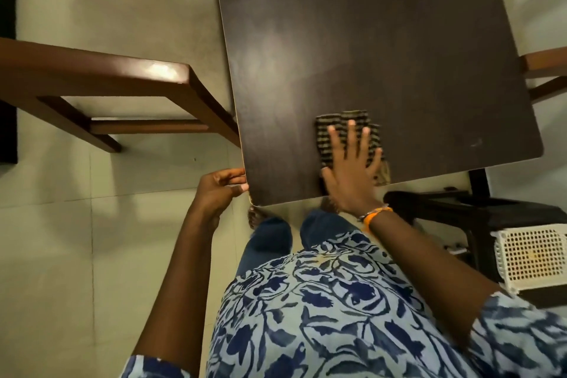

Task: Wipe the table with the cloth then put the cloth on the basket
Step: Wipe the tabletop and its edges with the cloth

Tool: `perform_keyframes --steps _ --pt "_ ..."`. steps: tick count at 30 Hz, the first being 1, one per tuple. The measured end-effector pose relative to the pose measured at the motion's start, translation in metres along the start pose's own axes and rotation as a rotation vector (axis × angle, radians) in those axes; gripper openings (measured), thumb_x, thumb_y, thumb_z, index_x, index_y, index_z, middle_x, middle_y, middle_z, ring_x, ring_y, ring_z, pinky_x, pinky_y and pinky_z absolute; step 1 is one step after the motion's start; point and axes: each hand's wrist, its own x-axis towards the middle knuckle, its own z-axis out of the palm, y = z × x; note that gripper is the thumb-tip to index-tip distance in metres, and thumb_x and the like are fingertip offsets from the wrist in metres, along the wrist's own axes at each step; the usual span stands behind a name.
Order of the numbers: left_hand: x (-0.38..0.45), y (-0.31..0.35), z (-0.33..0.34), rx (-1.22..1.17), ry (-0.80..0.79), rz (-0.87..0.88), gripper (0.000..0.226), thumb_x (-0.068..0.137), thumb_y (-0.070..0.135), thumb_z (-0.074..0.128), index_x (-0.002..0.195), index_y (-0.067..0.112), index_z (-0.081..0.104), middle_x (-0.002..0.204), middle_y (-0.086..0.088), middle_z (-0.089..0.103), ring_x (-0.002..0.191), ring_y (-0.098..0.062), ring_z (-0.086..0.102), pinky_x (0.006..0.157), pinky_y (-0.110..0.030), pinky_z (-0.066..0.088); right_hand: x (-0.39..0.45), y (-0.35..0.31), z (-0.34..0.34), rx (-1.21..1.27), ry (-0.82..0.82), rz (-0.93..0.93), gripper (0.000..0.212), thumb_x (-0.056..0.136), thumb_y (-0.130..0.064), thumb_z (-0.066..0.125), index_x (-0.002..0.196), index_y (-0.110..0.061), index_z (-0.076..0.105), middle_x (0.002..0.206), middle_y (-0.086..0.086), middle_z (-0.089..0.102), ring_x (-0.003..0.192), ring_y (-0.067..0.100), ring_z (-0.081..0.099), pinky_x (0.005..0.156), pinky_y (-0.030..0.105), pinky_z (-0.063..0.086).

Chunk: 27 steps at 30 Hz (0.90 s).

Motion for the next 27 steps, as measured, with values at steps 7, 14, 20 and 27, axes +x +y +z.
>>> perform_keyframes --steps 7,14,20,27 --pt "-0.010 -0.008 0.012 -0.013 0.103 0.041 0.039 0.090 -0.013 0.043 0.125 0.000 0.055 0.112 -0.004 0.059 0.101 -0.013 0.053 0.081 -0.019 0.043 -0.028 -0.101 0.044 -0.053 -0.043 -0.439 0.073 0.084 -0.044 0.044 0.149 -0.028 0.014 0.159 0.011 0.005 0.145 0.035 -0.001 0.108 0.063 -0.001" --pt "-0.024 -0.028 0.041 0.314 0.269 0.016 0.049 0.085 -0.011 0.038 0.131 0.001 0.048 0.135 -0.020 0.051 0.122 -0.033 0.050 0.097 -0.038 0.042 -0.020 -0.049 0.039 -0.051 0.008 -0.756 0.069 0.085 -0.036 0.051 0.147 -0.030 0.022 0.158 0.006 0.013 0.146 0.031 0.007 0.112 0.059 0.003" --pt "-0.041 -0.019 0.103 0.725 0.396 0.336 0.076 0.087 0.008 0.053 0.148 0.000 0.009 0.156 -0.017 0.015 0.145 -0.032 0.013 0.120 -0.041 0.016 -0.011 0.088 0.010 -0.109 0.043 -0.573 0.070 0.080 -0.041 0.034 0.148 -0.034 0.017 0.159 0.003 0.012 0.146 0.027 0.007 0.113 0.057 0.008" --pt "-0.051 0.010 0.169 1.006 0.279 0.500 0.082 0.092 0.025 0.053 0.149 0.006 -0.003 0.159 -0.009 0.001 0.147 -0.028 -0.009 0.118 -0.039 -0.004 -0.009 0.257 -0.031 -0.020 0.026 -0.037 0.073 0.079 -0.035 0.030 0.147 -0.034 0.003 0.160 0.000 0.001 0.147 0.025 -0.001 0.114 0.059 0.009"
